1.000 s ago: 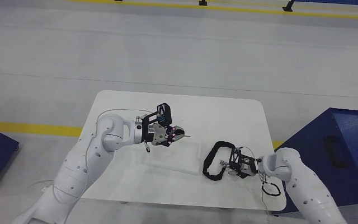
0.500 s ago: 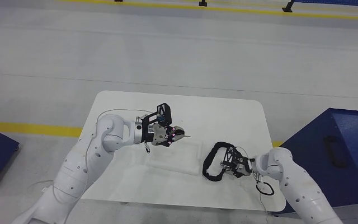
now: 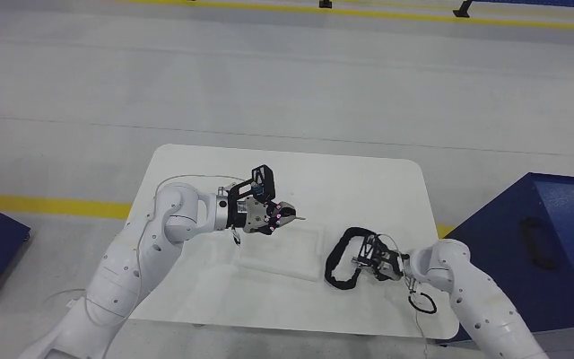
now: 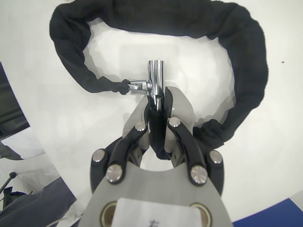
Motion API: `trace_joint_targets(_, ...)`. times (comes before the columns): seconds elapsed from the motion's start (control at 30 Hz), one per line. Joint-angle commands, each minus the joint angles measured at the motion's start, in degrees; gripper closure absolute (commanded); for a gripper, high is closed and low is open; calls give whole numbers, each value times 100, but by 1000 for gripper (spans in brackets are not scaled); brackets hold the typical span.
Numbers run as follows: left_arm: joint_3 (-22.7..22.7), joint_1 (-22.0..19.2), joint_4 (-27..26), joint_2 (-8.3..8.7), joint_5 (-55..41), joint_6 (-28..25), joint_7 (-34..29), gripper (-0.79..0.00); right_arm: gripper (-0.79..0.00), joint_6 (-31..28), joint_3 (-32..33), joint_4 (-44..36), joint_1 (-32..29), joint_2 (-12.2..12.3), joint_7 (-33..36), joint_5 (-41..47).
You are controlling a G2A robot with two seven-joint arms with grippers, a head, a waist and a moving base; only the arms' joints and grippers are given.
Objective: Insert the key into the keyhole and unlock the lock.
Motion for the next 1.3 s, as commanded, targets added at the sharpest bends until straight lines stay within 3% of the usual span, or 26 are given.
trace_joint_targets(0.0, 0, 0, 0, 0, 0, 0, 0, 0, 0, 13, 214, -150, -175, 52, -330, 13)
trace_joint_targets(0.3, 0, 0, 0, 0, 0, 0, 0, 0, 0, -11, 1277, -724, -1218, 273, -2019, -86)
trace_joint_targets(0.73, 0, 0, 0, 0, 0, 0, 0, 0, 0, -967, 2161, -997, -1889, 391, -3404, 855)
trace_joint_targets(1.1, 0, 0, 0, 0, 0, 0, 0, 0, 0, -644, 1692, -1410, -1802, 276, -3701, 692)
trace_joint_targets(1.27, 0, 0, 0, 0, 0, 0, 0, 0, 0, 241, 1150, -1315, -1504, 170, -3095, 151)
